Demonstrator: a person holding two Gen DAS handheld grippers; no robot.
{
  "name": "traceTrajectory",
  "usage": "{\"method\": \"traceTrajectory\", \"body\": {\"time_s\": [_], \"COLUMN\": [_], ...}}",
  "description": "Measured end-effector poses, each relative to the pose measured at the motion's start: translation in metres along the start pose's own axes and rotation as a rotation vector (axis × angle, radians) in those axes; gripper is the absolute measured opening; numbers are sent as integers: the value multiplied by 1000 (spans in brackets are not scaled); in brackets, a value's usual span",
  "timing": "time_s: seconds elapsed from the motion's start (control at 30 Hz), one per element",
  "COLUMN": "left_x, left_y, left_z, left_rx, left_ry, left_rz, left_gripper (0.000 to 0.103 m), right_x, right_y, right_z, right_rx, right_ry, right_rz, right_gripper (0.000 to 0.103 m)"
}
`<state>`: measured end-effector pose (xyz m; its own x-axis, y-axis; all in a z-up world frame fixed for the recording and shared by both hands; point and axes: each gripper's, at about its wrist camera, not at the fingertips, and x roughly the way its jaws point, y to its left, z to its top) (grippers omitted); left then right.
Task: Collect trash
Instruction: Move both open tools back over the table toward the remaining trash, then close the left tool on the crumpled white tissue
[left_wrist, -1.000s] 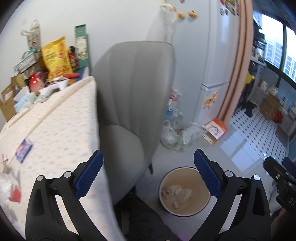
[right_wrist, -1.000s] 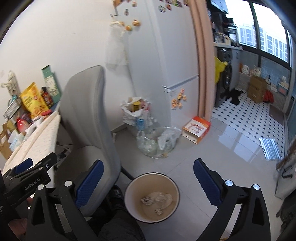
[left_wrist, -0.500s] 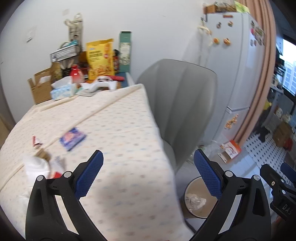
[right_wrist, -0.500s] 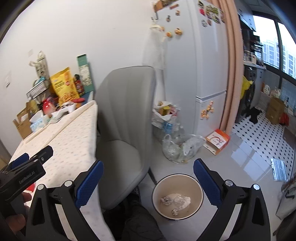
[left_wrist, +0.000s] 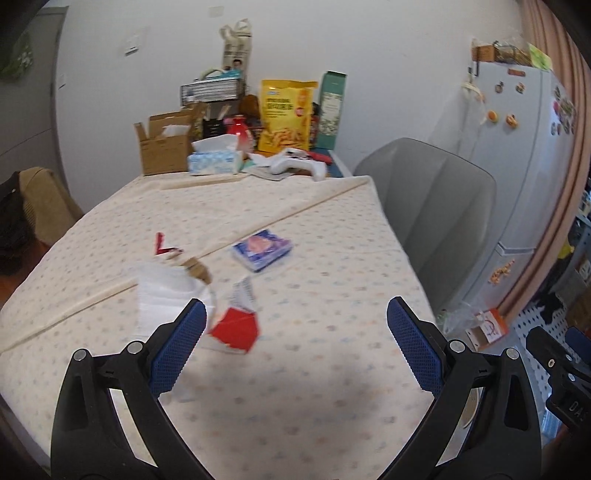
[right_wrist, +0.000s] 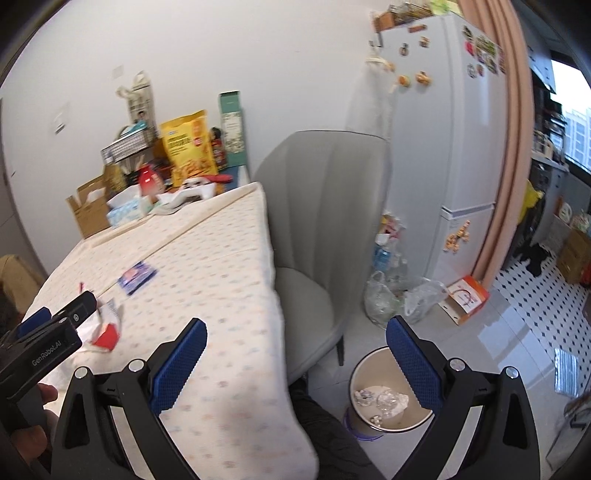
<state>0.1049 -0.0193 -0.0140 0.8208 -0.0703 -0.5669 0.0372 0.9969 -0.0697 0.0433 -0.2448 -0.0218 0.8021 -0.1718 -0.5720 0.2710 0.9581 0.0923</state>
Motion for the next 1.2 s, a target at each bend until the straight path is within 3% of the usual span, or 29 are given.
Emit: {"method": "traceTrajectory", "body": {"time_s": [0.37,0.57,1.2], "left_x": [-15,-14,40], "left_y": [77,106,107], "left_z": [-15,-27,-48], "left_rx": [-82,-121,-114], "left_ry": [5,31,164], "left_rz": [121,163,158], "left_gripper": [97,97,97], "right_x": [0,4,35], "right_y": [81,104,111], "right_z": [-11,-19,-28], "right_rx": [-110,-149,-169], "right_ry": [21,37,92], "right_rz": [97,127,99], "right_gripper": [95,95,95]}}
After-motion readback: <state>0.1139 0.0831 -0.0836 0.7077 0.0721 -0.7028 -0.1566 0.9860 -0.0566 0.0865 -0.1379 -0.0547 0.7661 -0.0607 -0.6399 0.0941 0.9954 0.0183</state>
